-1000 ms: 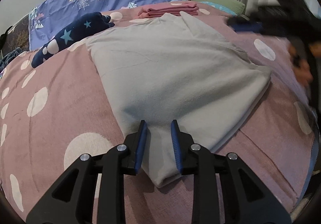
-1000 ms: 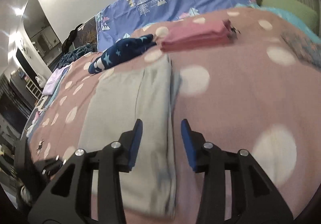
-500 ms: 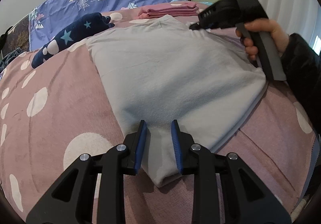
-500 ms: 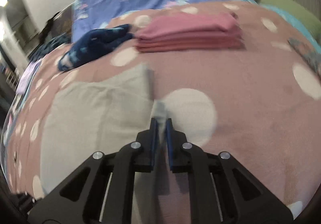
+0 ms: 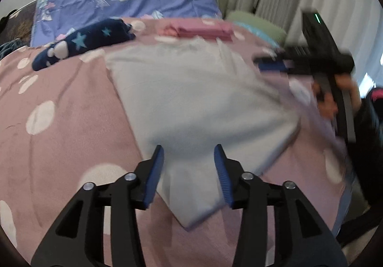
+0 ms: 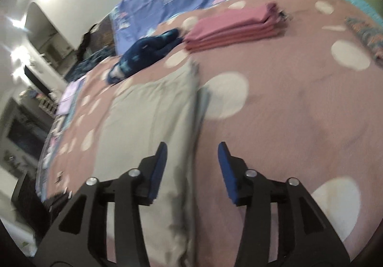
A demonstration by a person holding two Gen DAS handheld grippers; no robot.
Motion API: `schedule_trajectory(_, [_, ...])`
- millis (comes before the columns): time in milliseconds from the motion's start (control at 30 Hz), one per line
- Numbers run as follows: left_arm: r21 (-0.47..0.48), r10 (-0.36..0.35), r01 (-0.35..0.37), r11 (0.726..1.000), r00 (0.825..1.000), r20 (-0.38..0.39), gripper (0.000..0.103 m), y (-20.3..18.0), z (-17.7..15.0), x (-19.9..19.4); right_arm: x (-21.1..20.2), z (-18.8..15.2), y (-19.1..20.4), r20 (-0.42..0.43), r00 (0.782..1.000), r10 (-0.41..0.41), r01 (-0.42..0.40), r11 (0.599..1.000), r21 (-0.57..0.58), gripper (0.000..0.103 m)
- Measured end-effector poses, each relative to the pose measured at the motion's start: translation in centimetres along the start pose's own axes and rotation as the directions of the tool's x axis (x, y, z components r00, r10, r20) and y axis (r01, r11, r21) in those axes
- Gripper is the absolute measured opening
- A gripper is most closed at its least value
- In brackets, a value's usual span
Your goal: Fold small clothes
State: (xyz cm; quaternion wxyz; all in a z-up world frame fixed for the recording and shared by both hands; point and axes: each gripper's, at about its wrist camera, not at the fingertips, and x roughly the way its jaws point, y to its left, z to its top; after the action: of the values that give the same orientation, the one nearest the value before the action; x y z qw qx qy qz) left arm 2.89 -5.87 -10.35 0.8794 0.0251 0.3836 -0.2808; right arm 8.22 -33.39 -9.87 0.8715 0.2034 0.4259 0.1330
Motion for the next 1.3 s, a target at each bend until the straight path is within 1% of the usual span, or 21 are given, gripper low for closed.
schedule_trajectory(33, [-0.012, 0.011, -0.011, 1.0, 1.0, 0.009, 0.056, 0.4, 0.4, 0.0, 0.1, -0.3, 0.2, -0.015, 1.0, 0.013, -0.013, 1.0, -0.003, 0.048])
schedule_trajectory(67, [-0.023, 0.03, -0.03, 0.999, 1.0, 0.008, 0.057, 1.0, 0.8, 0.2, 0.4, -0.6, 0.5, -0.036, 0.999, 0.014, -0.014, 1.0, -0.015, 0.048])
schedule_trajectory(133, [-0.034, 0.04, -0.041, 0.999, 0.999, -0.021, 0.057, 1.8, 1.3, 1.3, 1.4, -1.0, 0.8, -0.066, 0.998, 0.003, -0.005, 0.999, -0.034, 0.049])
schedule_trajectory(200, [-0.058, 0.041, -0.045, 0.997, 0.997, -0.068, 0.058, 2.7, 1.5, 3.0, 2.4, -1.3, 0.5, -0.09, 0.996, 0.022, -0.024, 1.0, -0.019, 0.054])
schedule_trajectory(267, [-0.1, 0.002, -0.012, 0.995, 0.995, -0.1, 0.06, 3.6, 1.5, 4.3, 2.6, -1.3, 0.2, -0.088, 0.995, 0.055, -0.055, 0.998, -0.006, 0.054])
schedule_trajectory(300, [-0.125, -0.028, 0.016, 0.992, 0.995, -0.095, 0.064, 4.1, 1.6, 4.7, 2.6, -1.2, 0.0, -0.089, 0.993, 0.074, -0.074, 0.997, 0.004, 0.055])
schedule_trajectory(367, [-0.142, -0.057, 0.043, 0.989, 0.994, -0.09, 0.065, 4.5, 2.0, 5.1, 3.0, -0.8, -0.5, -0.096, 0.989, 0.11, -0.108, 0.994, 0.026, 0.055])
schedule_trajectory(567, [-0.152, -0.085, 0.068, 0.986, 0.991, -0.102, 0.067, 5.2, 3.9, 7.0, 4.1, 0.3, -1.4, -0.101, 0.98, 0.169, -0.164, 0.985, 0.048, 0.055])
schedule_trajectory(733, [-0.157, -0.104, 0.086, 0.984, 0.989, -0.108, 0.067, 5.7, 5.4, 8.6, 5.3, 1.6, -0.5, -0.119, 0.977, 0.177, -0.178, 0.984, 0.004, 0.059])
schedule_trajectory(833, [-0.167, -0.127, 0.108, 0.98, 0.986, -0.106, 0.067, 6.3, 6.4, 9.7, 6.4, 2.6, -0.1, -0.137, 0.972, 0.192, -0.196, 0.981, -0.01, 0.059])
schedule_trajectory(867, [-0.171, -0.132, 0.113, 0.979, 0.986, -0.104, 0.067, 6.5, 6.8, 10.1, 7.3, 2.9, 0.0, -0.153, 0.966, 0.206, -0.21, 0.978, -0.009, 0.057])
schedule_trajectory(900, [-0.172, -0.132, 0.113, 0.979, 0.986, -0.103, 0.066, 6.7, 7.1, 10.5, 7.8, 3.0, 0.0, -0.157, 0.967, 0.203, -0.207, 0.978, -0.011, 0.051])
schedule_trajectory(933, [-0.168, -0.128, 0.11, 0.98, 0.986, -0.105, 0.061, 6.8, 7.5, 10.8, 8.2, 3.2, 0.1, -0.157, 0.969, 0.192, -0.197, 0.98, -0.014, 0.048])
schedule_trajectory(967, [-0.165, -0.121, 0.102, 0.981, 0.987, -0.106, 0.058, 6.8, 7.8, 11.0, 8.6, 3.3, 0.2, -0.15, 0.972, 0.181, -0.185, 0.983, -0.012, 0.038])
schedule_trajectory(1000, [-0.161, -0.111, 0.093, 0.982, 0.988, -0.107, 0.049, 6.8, 8.0, 11.1, 8.7, 3.5, 0.0, -0.143, 0.975, 0.17, -0.171, 0.985, 0.0, 0.026])
schedule_trajectory(1033, [-0.159, -0.105, 0.088, 0.983, 0.989, -0.108, 0.037, 6.8, 8.2, 11.1, 8.8, 3.6, -0.1, -0.142, 0.975, 0.17, -0.17, 0.985, 0.013, 0.023])
schedule_trajectory(1067, [-0.16, -0.103, 0.085, 0.983, 0.989, -0.104, 0.032, 6.8, 8.5, 10.9, 8.5, 3.5, -0.3, -0.133, 0.974, 0.181, -0.177, 0.983, 0.04, 0.019])
schedule_trajectory(1100, [-0.157, -0.099, 0.082, 0.984, 0.99, -0.099, 0.025, 6.7, 8.6, 10.5, 8.2, 3.4, -0.2, -0.123, 0.975, 0.183, -0.178, 0.983, 0.049, 0.017])
schedule_trajectory(1133, [-0.144, -0.089, 0.075, 0.987, 0.992, -0.091, 0.022, 6.5, 8.8, 10.0, 7.7, 3.3, 0.0, -0.108, 0.979, 0.175, -0.171, 0.984, 0.048, 0.017])
schedule_trajectory(1233, [-0.05, -0.039, 0.037, 0.998, 0.998, -0.04, 0.02, 4.5, 9.9, 7.7, 5.4, 3.1, 2.2, -0.042, 0.99, 0.135, -0.136, 0.991, -0.011, 0.014])
schedule_trajectory(1300, [0.014, -0.01, 0.01, 1.0, 1.0, 0.017, 0.02, 2.8, 11.1, 5.7, 2.7, 3.2, 4.3, 0.026, 0.993, 0.114, -0.112, 0.991, -0.075, 0.014])
